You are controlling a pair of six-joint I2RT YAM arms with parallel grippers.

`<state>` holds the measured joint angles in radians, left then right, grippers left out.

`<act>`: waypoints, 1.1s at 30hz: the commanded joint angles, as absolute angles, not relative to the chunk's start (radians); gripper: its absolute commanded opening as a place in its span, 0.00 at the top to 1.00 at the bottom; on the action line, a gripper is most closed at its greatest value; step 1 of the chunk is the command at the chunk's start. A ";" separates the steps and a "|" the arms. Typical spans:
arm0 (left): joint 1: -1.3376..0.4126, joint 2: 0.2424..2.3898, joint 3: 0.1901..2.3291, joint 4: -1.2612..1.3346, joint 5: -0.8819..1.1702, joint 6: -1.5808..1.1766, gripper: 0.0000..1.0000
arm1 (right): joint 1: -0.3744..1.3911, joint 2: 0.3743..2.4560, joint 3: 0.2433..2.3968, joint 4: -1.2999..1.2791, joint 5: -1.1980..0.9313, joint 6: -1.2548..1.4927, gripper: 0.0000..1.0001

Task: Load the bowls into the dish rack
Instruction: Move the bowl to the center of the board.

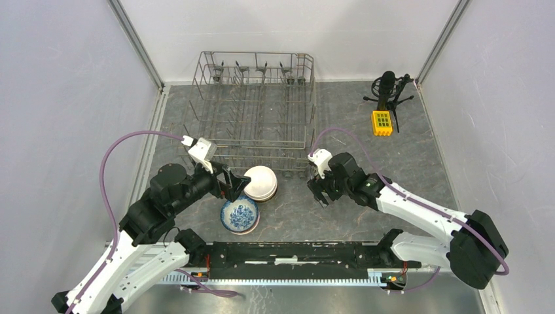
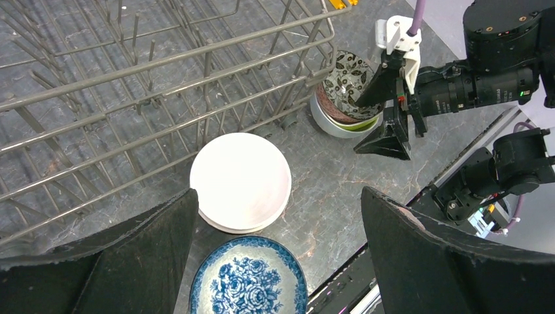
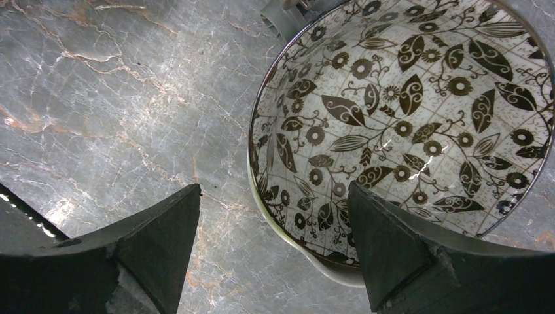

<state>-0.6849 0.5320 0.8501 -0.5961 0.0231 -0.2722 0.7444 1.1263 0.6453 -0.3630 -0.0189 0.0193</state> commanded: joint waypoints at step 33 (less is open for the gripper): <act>-0.680 0.521 0.851 -0.578 0.004 -0.283 0.00 | 0.770 1.112 0.641 -0.386 0.051 0.060 0.48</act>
<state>-0.6849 0.5289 0.8497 -0.5964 0.0223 -0.2722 0.7647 1.1397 0.6239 -0.3420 0.0528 0.0315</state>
